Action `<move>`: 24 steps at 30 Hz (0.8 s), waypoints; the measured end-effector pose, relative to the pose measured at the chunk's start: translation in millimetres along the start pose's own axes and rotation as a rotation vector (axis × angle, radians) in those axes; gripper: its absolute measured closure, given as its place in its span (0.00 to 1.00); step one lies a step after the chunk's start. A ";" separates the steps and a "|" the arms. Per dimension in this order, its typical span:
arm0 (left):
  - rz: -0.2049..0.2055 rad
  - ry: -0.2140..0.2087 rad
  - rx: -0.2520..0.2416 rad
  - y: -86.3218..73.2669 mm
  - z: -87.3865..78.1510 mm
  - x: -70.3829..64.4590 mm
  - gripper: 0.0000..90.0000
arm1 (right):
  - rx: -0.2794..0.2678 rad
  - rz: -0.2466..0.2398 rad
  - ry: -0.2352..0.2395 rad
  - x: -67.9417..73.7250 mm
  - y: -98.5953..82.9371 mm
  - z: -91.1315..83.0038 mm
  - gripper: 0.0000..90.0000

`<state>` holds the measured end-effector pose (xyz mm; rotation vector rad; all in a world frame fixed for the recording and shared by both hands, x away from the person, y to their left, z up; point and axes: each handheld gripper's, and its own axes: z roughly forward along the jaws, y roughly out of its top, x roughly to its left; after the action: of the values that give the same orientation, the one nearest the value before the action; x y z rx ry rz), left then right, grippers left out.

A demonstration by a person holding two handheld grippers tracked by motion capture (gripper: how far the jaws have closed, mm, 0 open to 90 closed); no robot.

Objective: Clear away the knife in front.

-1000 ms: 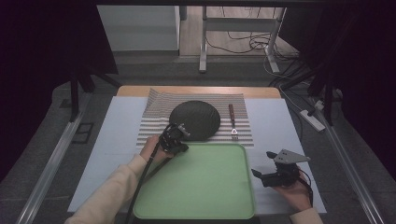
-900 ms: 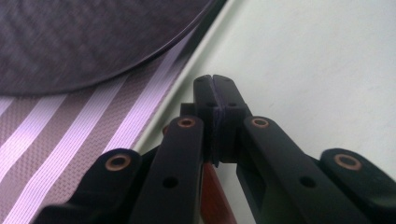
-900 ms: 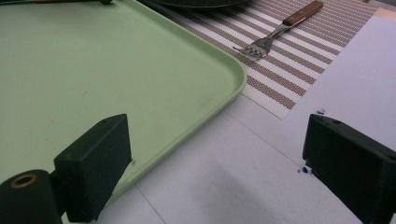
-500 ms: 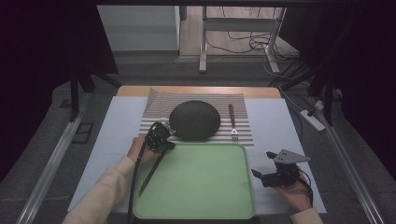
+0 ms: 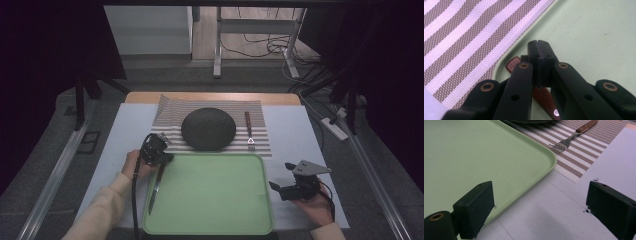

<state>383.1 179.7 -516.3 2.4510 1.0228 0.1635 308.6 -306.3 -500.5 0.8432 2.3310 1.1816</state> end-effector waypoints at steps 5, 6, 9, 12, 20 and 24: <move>-0.013 -0.010 -0.004 -4.9 -2.0 0.5 0.99 | 0.000 0.000 0.000 -0.1 0.0 0.0 0.09; -0.014 -0.012 -0.004 -5.6 -2.3 0.5 0.99 | -0.001 0.001 0.000 -0.1 -0.1 0.0 0.09; -0.016 -0.014 -0.007 -7.9 -3.1 0.0 0.99 | 0.000 0.000 0.001 -0.1 0.0 0.1 0.09; -0.018 -0.019 -0.012 -11.0 -4.0 -1.2 0.99 | -0.001 0.000 0.001 -0.2 -0.1 -0.1 0.09; -0.031 -0.017 -0.014 -19.0 -8.1 -2.1 0.99 | 0.000 -0.001 0.002 0.1 0.0 0.0 0.09; -0.029 -0.008 -0.024 -19.4 -9.1 -2.6 0.99 | -0.001 0.001 0.002 -0.1 0.0 0.2 0.09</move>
<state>366.3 193.2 -517.3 2.4124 1.0473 0.1555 308.8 -306.3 -500.6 0.8436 2.3319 1.1844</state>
